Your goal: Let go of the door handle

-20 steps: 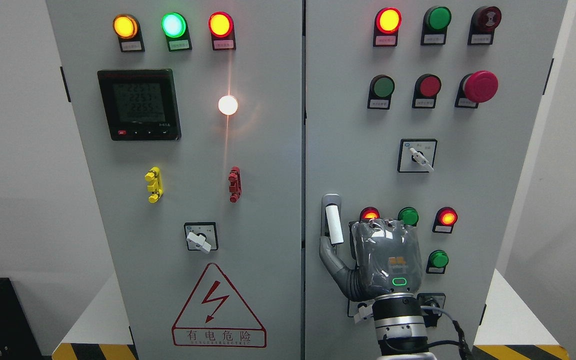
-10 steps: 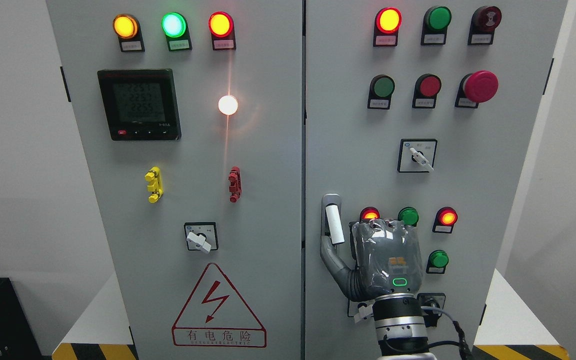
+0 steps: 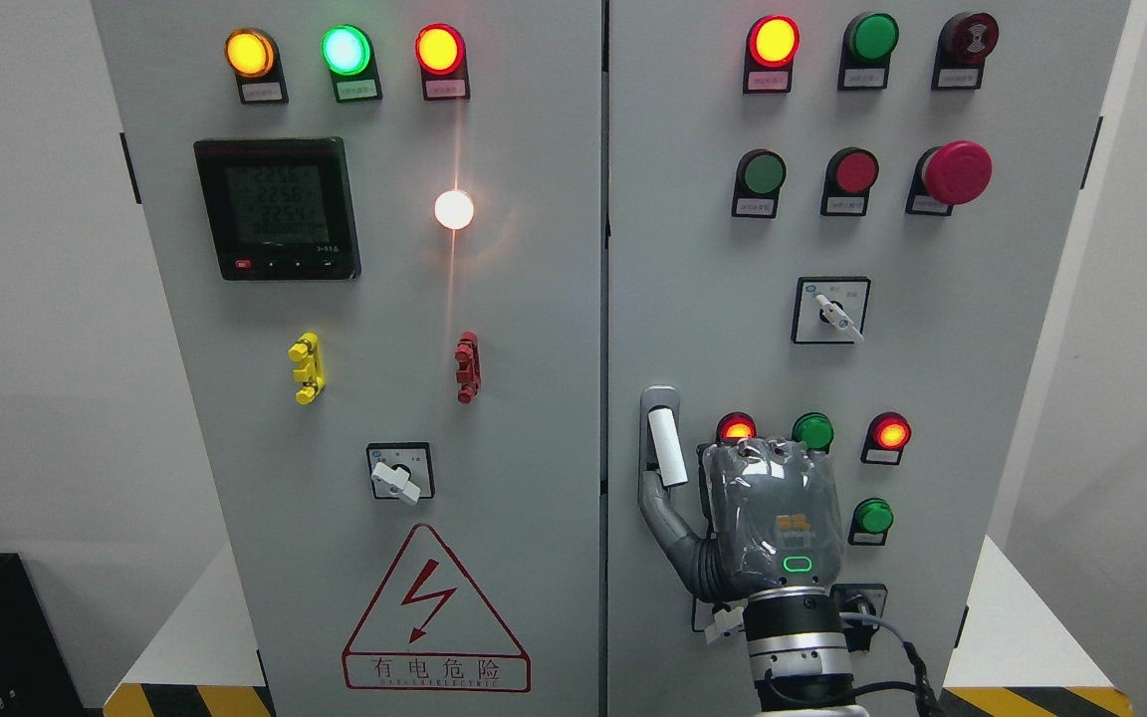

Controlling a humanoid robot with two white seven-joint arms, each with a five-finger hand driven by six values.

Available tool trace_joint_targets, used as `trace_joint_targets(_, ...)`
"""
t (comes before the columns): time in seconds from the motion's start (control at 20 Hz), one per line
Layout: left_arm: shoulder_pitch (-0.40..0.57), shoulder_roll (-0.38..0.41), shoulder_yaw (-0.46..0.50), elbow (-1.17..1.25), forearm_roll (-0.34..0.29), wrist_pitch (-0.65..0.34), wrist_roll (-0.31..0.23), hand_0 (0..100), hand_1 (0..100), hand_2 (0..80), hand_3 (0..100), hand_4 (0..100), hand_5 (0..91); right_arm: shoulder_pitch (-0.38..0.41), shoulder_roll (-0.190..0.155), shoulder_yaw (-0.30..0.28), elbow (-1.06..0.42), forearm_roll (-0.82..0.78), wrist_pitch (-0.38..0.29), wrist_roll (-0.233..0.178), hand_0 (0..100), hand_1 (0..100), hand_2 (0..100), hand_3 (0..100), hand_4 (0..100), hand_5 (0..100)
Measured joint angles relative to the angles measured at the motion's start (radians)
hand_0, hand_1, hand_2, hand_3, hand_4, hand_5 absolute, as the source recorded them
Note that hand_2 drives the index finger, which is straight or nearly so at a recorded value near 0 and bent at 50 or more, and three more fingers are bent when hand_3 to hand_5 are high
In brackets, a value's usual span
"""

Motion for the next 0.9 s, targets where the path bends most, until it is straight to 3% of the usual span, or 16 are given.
trace_joint_targets(0.9, 0.0, 0.0, 0.0, 0.0, 0.0, 0.0, 0.0, 12, 56, 0.0, 0, 0, 0.0, 0.002, 0.0, -0.004, -0.004, -0.001, -0.002, -0.002, 56, 27, 96, 100, 100, 100)
